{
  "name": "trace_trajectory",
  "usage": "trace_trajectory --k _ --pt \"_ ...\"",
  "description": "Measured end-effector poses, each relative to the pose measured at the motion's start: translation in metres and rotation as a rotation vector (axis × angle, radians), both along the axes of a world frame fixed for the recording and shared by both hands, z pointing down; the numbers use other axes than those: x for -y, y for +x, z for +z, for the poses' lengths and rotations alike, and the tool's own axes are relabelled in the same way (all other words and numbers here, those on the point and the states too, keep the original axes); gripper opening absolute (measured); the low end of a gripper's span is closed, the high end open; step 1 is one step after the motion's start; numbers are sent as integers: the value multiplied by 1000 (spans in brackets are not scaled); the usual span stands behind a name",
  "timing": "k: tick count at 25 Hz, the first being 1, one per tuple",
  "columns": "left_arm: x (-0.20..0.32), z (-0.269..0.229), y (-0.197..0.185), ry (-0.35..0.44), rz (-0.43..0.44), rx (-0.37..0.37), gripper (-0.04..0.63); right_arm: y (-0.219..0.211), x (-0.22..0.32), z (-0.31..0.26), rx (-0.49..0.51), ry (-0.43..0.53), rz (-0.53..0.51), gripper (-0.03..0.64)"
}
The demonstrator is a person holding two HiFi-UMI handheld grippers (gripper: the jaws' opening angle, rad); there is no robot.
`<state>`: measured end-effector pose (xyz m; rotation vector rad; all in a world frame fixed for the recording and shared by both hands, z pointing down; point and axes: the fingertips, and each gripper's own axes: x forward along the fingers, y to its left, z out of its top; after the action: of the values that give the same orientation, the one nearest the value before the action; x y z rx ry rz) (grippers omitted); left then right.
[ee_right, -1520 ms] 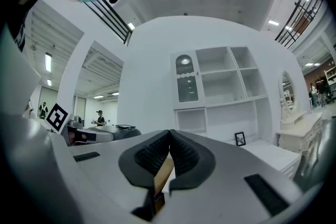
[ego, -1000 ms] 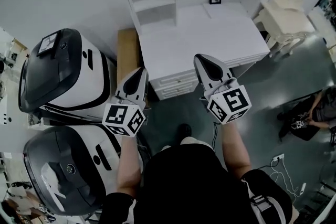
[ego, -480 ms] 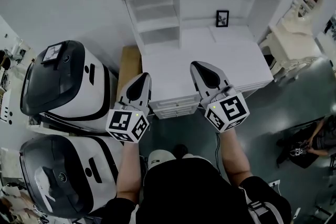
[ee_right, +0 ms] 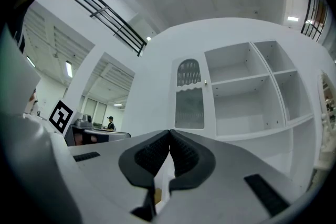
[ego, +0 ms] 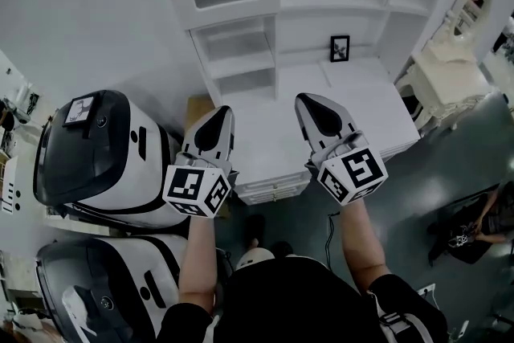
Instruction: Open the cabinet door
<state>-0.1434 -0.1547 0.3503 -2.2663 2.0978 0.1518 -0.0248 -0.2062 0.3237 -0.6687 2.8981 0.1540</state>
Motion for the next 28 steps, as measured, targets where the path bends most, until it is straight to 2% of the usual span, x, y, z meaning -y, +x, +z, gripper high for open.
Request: trace_trajectory --k 13,28 --pt "106 -81 -36 125 158 98 23 -46 64 -60 18 117 141 18" --pt "167 -140 -57 217 243 175 23 -73 102 -102 53 162 237 18"
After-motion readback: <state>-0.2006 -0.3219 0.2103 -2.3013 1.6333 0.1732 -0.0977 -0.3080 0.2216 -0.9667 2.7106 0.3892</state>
